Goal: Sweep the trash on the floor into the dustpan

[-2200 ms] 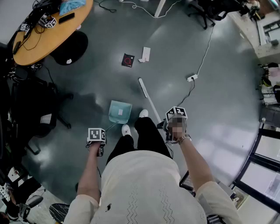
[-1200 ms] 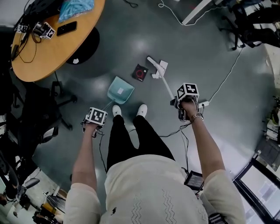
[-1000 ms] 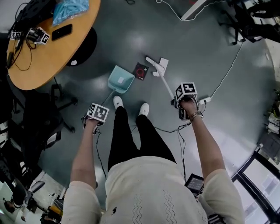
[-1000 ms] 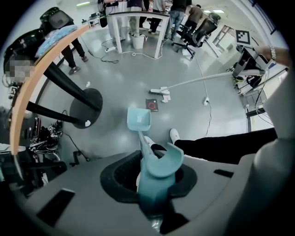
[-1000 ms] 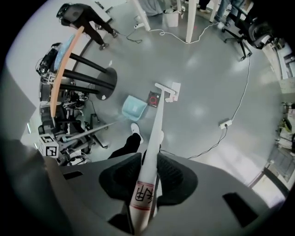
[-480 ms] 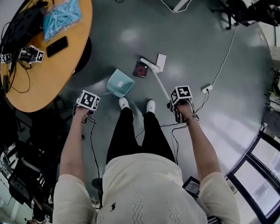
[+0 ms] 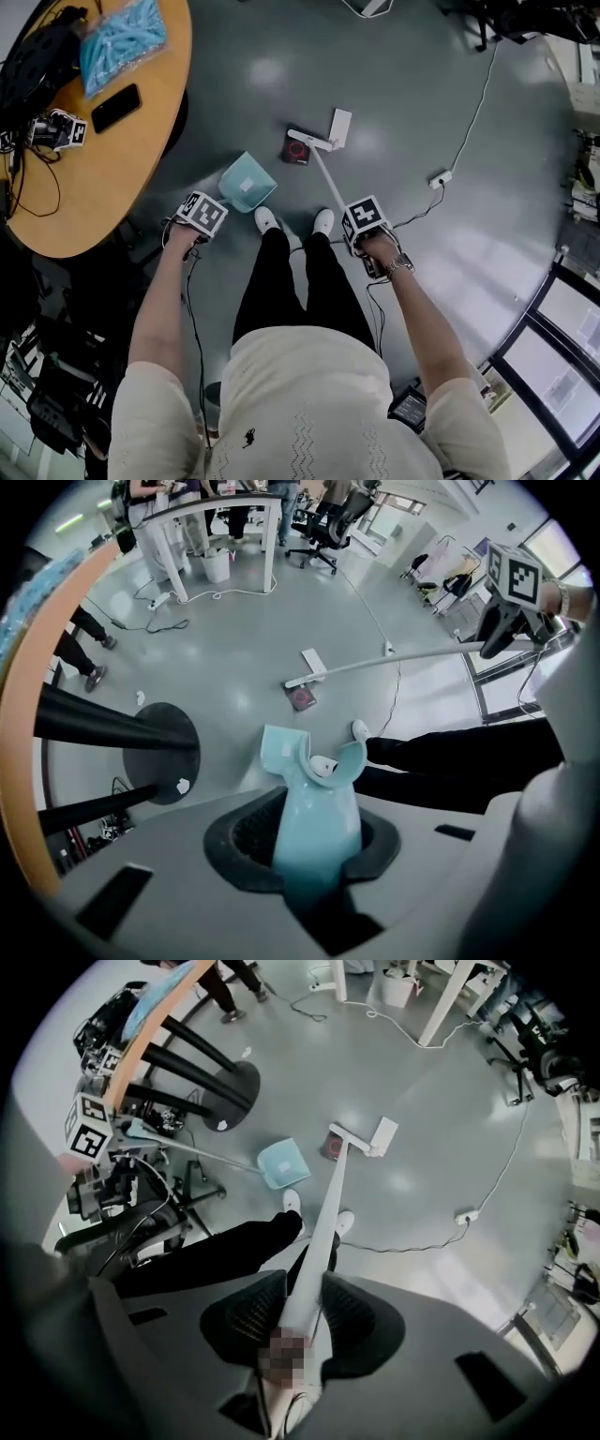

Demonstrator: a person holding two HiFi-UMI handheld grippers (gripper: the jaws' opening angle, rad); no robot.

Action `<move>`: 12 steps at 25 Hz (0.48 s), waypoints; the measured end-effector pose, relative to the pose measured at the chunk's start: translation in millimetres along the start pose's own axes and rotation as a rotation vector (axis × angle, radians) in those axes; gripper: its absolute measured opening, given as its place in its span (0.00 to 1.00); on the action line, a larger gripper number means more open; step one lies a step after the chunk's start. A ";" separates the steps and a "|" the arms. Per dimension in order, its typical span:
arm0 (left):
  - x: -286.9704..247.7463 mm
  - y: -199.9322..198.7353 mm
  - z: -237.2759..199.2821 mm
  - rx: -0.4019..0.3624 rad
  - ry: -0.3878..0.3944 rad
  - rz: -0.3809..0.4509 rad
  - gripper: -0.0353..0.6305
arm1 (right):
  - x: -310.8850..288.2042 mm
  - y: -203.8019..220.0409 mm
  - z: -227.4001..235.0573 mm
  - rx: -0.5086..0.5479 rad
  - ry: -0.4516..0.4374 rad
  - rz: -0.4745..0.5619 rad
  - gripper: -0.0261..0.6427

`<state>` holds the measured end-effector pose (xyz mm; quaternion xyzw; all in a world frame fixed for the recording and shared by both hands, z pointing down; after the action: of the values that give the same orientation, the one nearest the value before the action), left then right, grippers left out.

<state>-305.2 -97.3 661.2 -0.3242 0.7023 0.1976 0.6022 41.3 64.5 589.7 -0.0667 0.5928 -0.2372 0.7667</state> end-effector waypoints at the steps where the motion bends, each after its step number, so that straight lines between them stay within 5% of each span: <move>1: -0.4 2.3 -2.8 0.002 0.005 0.002 0.19 | -5.3 0.7 -13.6 0.008 -0.018 -0.002 0.22; 8: -4.3 13.2 1.5 0.000 0.001 0.018 0.19 | -32.0 13.0 -92.9 0.000 -0.245 -0.007 0.22; 12: -7.0 20.2 -0.7 -0.001 0.001 0.023 0.19 | -26.5 8.6 -111.9 0.028 -0.298 0.003 0.22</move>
<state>-319.3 -81.9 665.8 -0.3165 0.7063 0.2045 0.5993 -66.4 103.8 577.4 -0.0898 0.4691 -0.2317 0.8475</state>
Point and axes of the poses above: the fingertips, and each gripper's own axes: x backward along the fingers, z to its right, y out of its underside, the point moved 6 cm from there along x, backward along the fingers, and after that the axes turned 14 degrees about x, right-handed, at the moved point
